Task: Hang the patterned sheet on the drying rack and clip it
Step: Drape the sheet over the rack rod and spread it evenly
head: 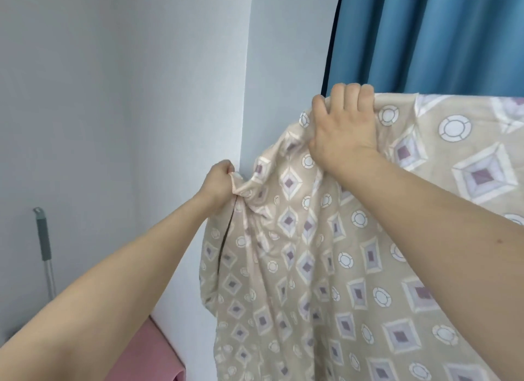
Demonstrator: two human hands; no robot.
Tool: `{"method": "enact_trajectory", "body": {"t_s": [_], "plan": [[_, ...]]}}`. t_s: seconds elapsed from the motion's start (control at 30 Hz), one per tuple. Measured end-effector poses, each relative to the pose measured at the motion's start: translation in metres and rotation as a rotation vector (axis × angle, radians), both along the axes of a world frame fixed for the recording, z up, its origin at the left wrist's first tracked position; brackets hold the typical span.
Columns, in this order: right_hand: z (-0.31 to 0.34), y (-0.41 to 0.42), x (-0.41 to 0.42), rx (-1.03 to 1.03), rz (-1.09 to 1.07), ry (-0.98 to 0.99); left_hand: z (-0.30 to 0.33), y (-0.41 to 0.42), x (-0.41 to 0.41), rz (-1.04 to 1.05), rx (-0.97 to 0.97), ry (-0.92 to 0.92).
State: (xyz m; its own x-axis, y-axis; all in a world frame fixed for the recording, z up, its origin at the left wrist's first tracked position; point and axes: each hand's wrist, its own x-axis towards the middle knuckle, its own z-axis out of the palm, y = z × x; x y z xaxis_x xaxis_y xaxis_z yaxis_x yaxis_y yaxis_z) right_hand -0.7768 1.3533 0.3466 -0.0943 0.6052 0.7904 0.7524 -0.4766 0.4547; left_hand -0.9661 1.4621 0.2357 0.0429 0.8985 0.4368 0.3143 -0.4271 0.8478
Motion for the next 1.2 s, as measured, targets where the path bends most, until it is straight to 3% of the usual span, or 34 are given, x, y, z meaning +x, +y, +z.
{"method": "enact_trajectory", "body": {"t_s": [0.13,0.27,0.37,0.43,0.5,0.57,0.63,0.7,0.8,0.87,0.97,1.1,1.2], "plan": [[-0.009,-0.001,-0.009,-0.089,0.146,0.061,0.026,-0.016,-0.014,0.075,0.044,0.176],[-0.059,0.004,-0.031,-0.54,0.375,-0.05,-0.001,-0.034,-0.037,0.009,-0.265,0.343],[-0.1,0.007,-0.046,-0.783,0.347,-0.169,-0.047,-0.048,-0.06,-0.492,-0.658,0.308],[-0.123,0.008,-0.053,-0.854,0.325,-0.231,-0.086,-0.055,-0.076,-0.868,-0.902,0.163],[-0.142,0.01,-0.057,-0.894,0.312,-0.282,-0.128,-0.056,-0.082,-1.061,-1.049,0.014],[-0.158,0.011,-0.058,-0.938,0.308,-0.319,-0.17,-0.053,-0.071,-0.887,-1.131,-0.01],[-0.168,0.014,-0.057,-0.971,0.309,-0.341,-0.204,-0.047,-0.052,-0.531,-1.111,0.019],[-0.174,0.016,-0.053,-0.966,0.31,-0.366,-0.224,-0.041,-0.035,-0.356,-1.069,-0.044],[-0.18,0.015,-0.045,-0.933,0.304,-0.361,-0.228,-0.045,-0.015,-0.418,-1.157,-0.21],[-0.182,0.011,-0.043,-0.94,0.291,-0.343,-0.229,-0.05,-0.004,-0.441,-1.186,-0.161],[-0.179,0.003,-0.038,-0.963,0.26,-0.338,-0.244,-0.052,0.004,-0.272,-1.11,-0.15],[-0.176,-0.005,-0.035,-1.02,0.199,-0.306,-0.252,-0.051,0.0,-0.332,-1.141,-0.424],[-0.174,-0.009,-0.037,-1.134,0.155,-0.173,-0.244,-0.053,-0.002,-0.291,-0.941,-0.634]]}}
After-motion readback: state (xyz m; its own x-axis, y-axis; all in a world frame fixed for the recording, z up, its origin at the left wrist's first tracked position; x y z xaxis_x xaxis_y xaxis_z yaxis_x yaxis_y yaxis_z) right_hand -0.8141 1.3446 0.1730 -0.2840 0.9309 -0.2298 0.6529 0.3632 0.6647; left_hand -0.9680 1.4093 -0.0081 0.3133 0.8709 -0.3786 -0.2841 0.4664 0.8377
